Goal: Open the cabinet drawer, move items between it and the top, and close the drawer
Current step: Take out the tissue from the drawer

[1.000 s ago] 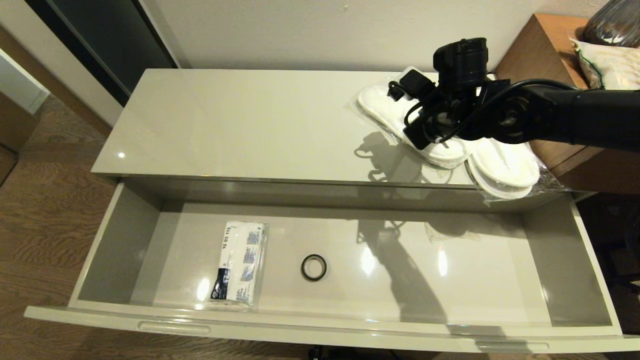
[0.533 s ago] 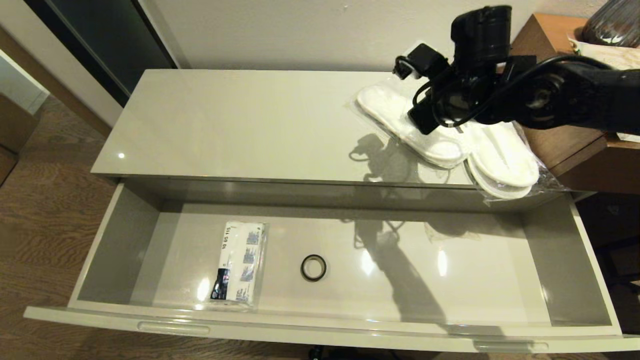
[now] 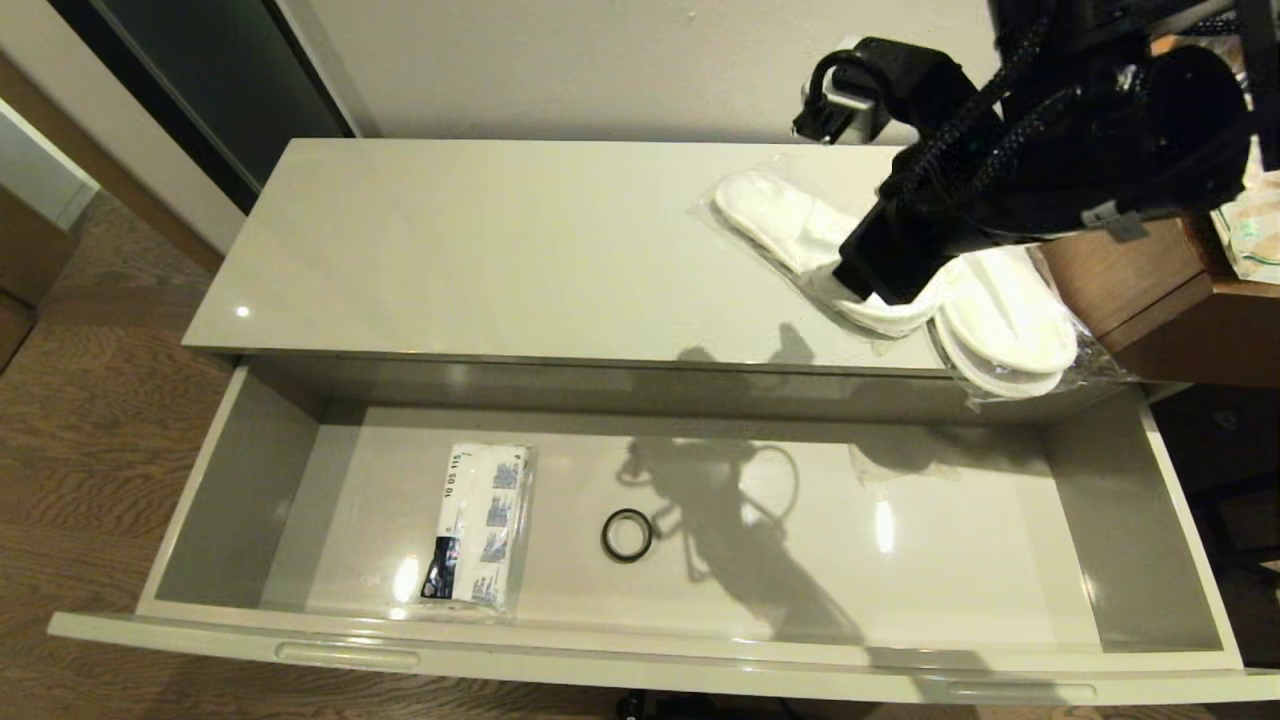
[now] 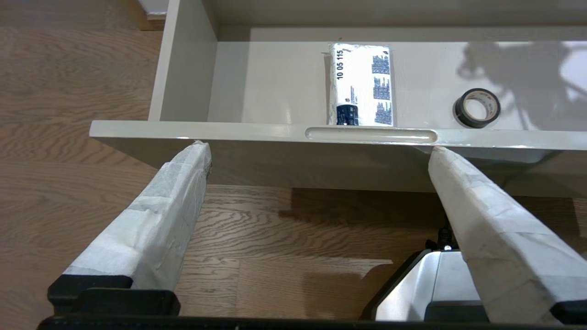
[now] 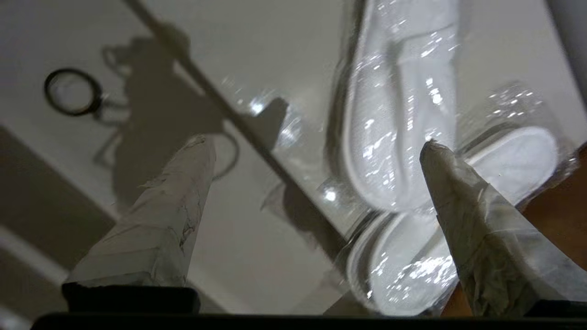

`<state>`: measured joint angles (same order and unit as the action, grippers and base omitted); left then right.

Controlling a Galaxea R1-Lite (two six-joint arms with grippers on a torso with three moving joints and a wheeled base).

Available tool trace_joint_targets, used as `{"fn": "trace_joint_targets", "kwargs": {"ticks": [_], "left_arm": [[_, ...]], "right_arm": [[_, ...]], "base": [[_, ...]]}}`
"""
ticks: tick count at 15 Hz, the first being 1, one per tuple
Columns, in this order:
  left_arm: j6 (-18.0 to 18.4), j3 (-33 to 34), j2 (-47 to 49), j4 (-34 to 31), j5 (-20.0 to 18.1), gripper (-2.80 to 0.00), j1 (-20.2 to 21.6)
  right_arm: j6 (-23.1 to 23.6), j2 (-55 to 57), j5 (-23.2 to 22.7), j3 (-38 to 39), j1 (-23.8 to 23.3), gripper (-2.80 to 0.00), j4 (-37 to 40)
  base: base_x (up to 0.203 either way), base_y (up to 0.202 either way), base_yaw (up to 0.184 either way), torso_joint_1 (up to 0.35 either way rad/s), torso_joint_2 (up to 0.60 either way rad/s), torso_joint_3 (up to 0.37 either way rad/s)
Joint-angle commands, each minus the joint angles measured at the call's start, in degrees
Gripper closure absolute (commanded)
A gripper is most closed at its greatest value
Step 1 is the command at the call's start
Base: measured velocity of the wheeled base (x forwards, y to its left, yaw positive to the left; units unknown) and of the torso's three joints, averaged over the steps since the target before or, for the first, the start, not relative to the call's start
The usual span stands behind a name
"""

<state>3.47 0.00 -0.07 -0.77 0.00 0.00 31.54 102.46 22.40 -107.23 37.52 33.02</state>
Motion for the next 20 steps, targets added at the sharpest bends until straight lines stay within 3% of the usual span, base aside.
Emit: {"fn": "trace_joint_targets", "kwargs": {"ticks": [1, 4, 7, 11, 12, 16, 18, 20], "left_arm": [[0.0, 0.0, 0.1, 0.0, 0.0, -2.80, 0.0], [0.0, 0.0, 0.1, 0.0, 0.0, -2.80, 0.0], [0.0, 0.0, 0.1, 0.0, 0.0, -2.80, 0.0], [0.0, 0.0, 0.1, 0.0, 0.0, -2.80, 0.0], [0.0, 0.0, 0.1, 0.0, 0.0, -2.80, 0.0], [0.0, 0.0, 0.1, 0.0, 0.0, -2.80, 0.0], [0.0, 0.0, 0.1, 0.0, 0.0, -2.80, 0.0], [0.0, 0.0, 0.1, 0.0, 0.0, -2.80, 0.0]], "right_arm": [[-2.0, -2.0, 1.0, 1.1, 1.5, -2.80, 3.4], [-9.4, -3.6, 3.4, 0.6, 1.7, -2.80, 13.3], [-14.9, -8.8, 2.3, -0.4, 1.8, -2.80, 27.4], [-22.1, -14.0, 2.0, -0.6, 1.9, -2.80, 39.6], [-24.1, -14.5, 2.3, -1.0, 1.9, 0.00, 42.1], [-36.9, -16.7, 4.3, -2.7, 1.4, 0.00, 54.0], [-40.4, -19.7, 8.3, -4.0, -4.2, 0.00, 54.5], [-41.8, -26.4, 9.0, -3.3, -11.4, 0.00, 54.6]], "base": [[0.000, 0.000, 0.000, 0.000, 0.00, 0.000], [0.000, 0.000, 0.000, 0.000, 0.00, 0.000], [0.000, 0.000, 0.000, 0.000, 0.00, 0.000], [0.000, 0.000, 0.000, 0.000, 0.00, 0.000], [0.000, 0.000, 0.000, 0.000, 0.00, 0.000], [0.000, 0.000, 0.000, 0.000, 0.00, 0.000], [0.000, 0.000, 0.000, 0.000, 0.00, 0.000], [0.000, 0.000, 0.000, 0.000, 0.00, 0.000]]}}
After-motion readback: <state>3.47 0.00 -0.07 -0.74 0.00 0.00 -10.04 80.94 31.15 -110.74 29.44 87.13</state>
